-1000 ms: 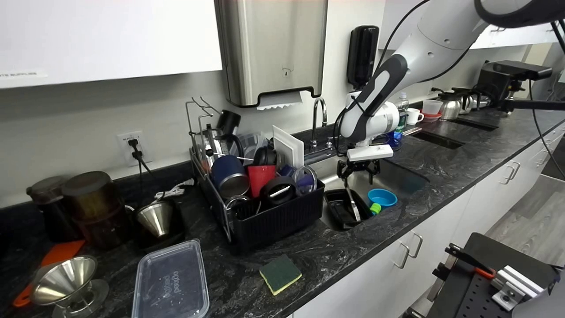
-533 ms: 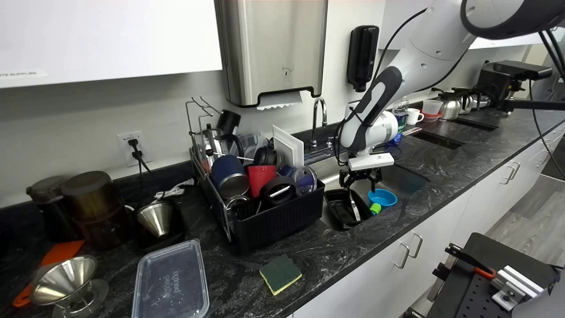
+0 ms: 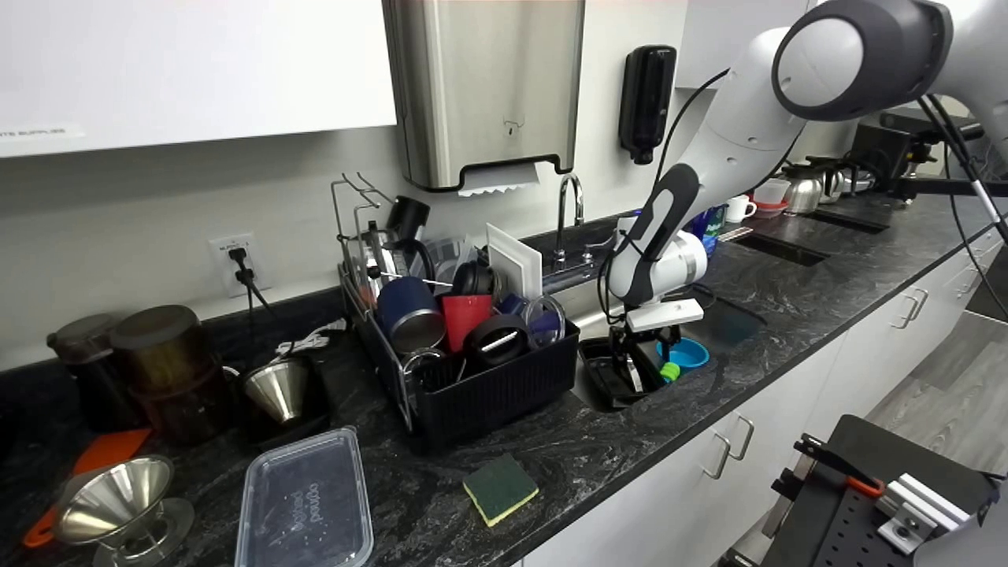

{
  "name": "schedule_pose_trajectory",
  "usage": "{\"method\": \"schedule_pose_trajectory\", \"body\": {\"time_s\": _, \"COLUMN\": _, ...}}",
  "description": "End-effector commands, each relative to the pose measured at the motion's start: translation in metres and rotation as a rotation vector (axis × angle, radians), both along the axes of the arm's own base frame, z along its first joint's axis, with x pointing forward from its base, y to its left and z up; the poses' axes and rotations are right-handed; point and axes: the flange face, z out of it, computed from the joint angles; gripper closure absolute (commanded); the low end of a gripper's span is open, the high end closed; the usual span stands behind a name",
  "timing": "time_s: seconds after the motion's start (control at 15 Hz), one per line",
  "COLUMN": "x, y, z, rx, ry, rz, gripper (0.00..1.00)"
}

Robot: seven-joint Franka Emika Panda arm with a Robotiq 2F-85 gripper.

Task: Put the knife in the sink on the dish rack

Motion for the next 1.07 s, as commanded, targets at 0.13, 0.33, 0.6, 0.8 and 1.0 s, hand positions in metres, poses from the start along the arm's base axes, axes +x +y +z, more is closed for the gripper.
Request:
{"method": "schedule_pose_trajectory", "body": {"time_s": 0.13, "x": 0.015, "y": -0.006, "z": -0.008, "rx": 0.011, "ry": -0.02, "rz": 0.043, "gripper": 0.0}}
{"method": "schedule_pose_trajectory", "body": {"time_s": 0.33, "x": 0.029, "y": -0.001, "z": 0.002, "rx": 0.009, "ry": -0.06, "rz": 0.075, "gripper": 0.0}}
{"method": "schedule_pose_trajectory", "body": {"time_s": 0.6, "x": 0.041, "y": 0.002, "z": 0.007, "rx": 0.01, "ry": -0.107, "rz": 0.107, "gripper": 0.0}}
{"method": "schedule_pose_trajectory", "body": {"time_s": 0.8, "x": 0.041, "y": -0.002, "z": 0.0, "rx": 0.009, "ry": -0.124, "rz": 0.121, "gripper": 0.0}}
{"method": "schedule_pose_trajectory", "body": {"time_s": 1.0, "x": 0.041, "y": -0.007, "z": -0.008, "rx": 0.005, "ry": -0.164, "rz": 0.142, "gripper": 0.0}}
